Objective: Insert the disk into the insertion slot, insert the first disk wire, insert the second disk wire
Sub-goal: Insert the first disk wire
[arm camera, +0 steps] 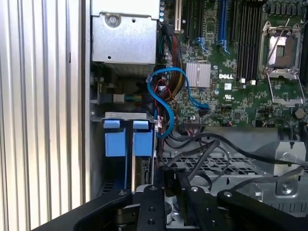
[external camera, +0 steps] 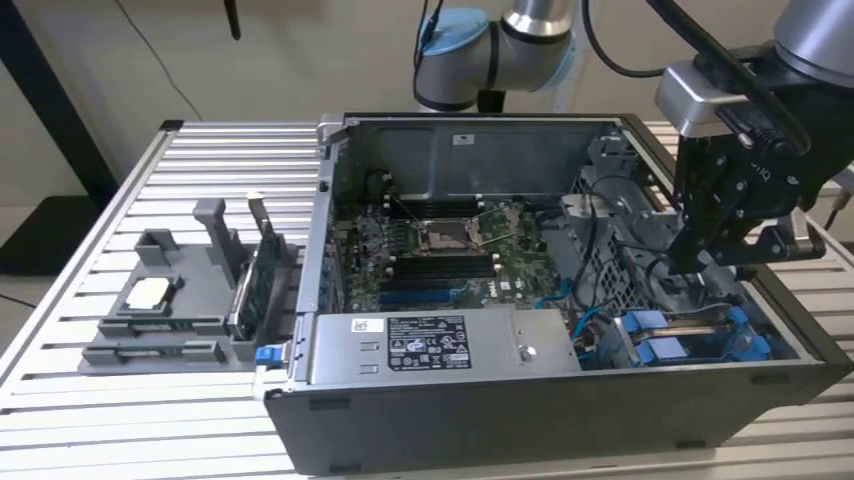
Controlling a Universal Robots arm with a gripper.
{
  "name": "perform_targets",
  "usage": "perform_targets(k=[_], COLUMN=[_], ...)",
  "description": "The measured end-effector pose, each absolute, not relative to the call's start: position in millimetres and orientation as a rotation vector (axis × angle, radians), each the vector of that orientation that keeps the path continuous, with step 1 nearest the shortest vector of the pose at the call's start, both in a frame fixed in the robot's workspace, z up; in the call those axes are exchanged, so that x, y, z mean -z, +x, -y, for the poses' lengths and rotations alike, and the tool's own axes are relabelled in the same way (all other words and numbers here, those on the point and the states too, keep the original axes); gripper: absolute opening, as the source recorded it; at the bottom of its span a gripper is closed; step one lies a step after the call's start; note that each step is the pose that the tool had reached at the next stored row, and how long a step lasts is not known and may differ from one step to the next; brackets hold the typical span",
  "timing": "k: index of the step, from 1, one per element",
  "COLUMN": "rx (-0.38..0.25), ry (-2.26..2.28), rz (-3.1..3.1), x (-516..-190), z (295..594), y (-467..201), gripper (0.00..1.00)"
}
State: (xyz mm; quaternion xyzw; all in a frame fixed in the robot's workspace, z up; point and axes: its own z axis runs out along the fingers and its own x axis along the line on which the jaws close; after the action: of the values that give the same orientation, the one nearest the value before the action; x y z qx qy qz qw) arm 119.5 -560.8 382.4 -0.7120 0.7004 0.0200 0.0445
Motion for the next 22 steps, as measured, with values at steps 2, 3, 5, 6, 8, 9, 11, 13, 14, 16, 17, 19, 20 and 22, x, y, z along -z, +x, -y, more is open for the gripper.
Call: perform_targets(k=[2,3,5,6,8,9,11,13,14,16,17,19,20,22], rx=[-0.061,-0.061,-0.061,-0.061,-0.06,-0.06,-0.059,-0.059,-0.058,-0.058,-0.058,-0.058,-0.058,-0.058], ry=[-2.176,-2.176,-2.176,-2.176,-2.176,-2.176,-2.176,-2.177,-2.177,-2.177,-2.177,-2.177,-2.177,-2.177], rz=[-2.14,-2.14,-2.14,-2.14,-2.141,-2.141,-2.141,-2.141,-2.142,-2.142,-2.142,-2.142,-2.142,-2.142], x=[-382.2,-382.2,-381.8,-381.7,-381.4,-381.0,-380.5,-379.8,-379.4,-378.6,-378.1,-376.9,-376.4,-375.1], z=[560.8,560.8,560.8,560.8,560.8,560.8,560.8,560.8,560.8,560.8,560.8,560.8,560.8,560.8], y=[119.5,119.4,119.5,119.4,119.5,119.4,119.5,119.6,119.7,119.8,119.8,120.0,120.0,120.2], gripper=[0.24,0.24,0.19,0.19,0.19,0.19,0.19,0.19,0.19,0.19,0.19,0.19,0.19,0.19])
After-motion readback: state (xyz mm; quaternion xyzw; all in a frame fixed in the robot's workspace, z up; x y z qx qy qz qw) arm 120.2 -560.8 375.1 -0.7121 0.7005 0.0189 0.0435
